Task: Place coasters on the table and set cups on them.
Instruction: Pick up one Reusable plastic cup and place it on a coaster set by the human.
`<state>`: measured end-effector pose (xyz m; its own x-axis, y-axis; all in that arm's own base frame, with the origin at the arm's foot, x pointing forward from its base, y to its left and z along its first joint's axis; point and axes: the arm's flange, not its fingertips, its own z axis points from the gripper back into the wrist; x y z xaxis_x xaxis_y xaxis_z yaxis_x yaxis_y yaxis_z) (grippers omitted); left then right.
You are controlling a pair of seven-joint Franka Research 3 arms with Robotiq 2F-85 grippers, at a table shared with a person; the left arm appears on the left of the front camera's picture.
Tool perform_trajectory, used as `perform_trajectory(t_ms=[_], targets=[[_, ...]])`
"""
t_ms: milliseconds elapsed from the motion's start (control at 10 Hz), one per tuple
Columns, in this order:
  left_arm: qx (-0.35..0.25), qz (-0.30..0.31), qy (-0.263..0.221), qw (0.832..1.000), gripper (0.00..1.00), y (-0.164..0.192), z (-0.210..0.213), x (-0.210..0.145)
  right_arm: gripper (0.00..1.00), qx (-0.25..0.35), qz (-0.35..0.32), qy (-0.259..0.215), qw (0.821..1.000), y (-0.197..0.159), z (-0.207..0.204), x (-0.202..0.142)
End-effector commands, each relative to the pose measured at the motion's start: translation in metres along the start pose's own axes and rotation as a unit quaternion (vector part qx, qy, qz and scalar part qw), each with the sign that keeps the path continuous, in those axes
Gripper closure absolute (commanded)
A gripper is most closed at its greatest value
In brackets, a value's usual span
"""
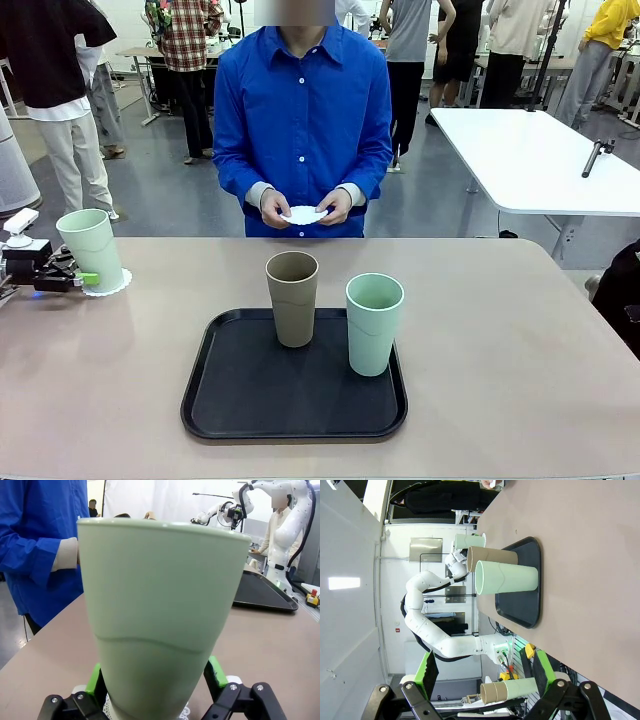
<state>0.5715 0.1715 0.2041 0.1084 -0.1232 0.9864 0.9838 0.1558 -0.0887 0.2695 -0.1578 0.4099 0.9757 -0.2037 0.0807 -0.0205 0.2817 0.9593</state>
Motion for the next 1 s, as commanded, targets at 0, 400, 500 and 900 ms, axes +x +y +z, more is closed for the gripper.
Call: perform_trajectory(t_ms=[0,400,500,900], targets=[[-0.019,0.005,-0.002,1.0,0.0,0.0016,0.005,0.0019,0.0,0.006,0.007,-0.001,1.0,-0.0002,0.0001,-0.0014],[-0.018,0.014,0.001,1.0,0.0,0.0023,0.007,0.002,0.0,0.006,0.007,-0.001,1.0,-0.0002,0.0001,-0.0014],[-0.016,0.013,0.001,1.0,0.0,0.0028,0.007,0.0018,0.0,0.006,0.007,-0.001,1.0,-0.0002,0.0001,-0.0014],[-0.011,0.012,0.002,1.0,0.0,0.0046,0.0077,0.0013,0.0,0.006,0.007,-0.001,1.0,-0.0002,0.0001,-0.0014]])
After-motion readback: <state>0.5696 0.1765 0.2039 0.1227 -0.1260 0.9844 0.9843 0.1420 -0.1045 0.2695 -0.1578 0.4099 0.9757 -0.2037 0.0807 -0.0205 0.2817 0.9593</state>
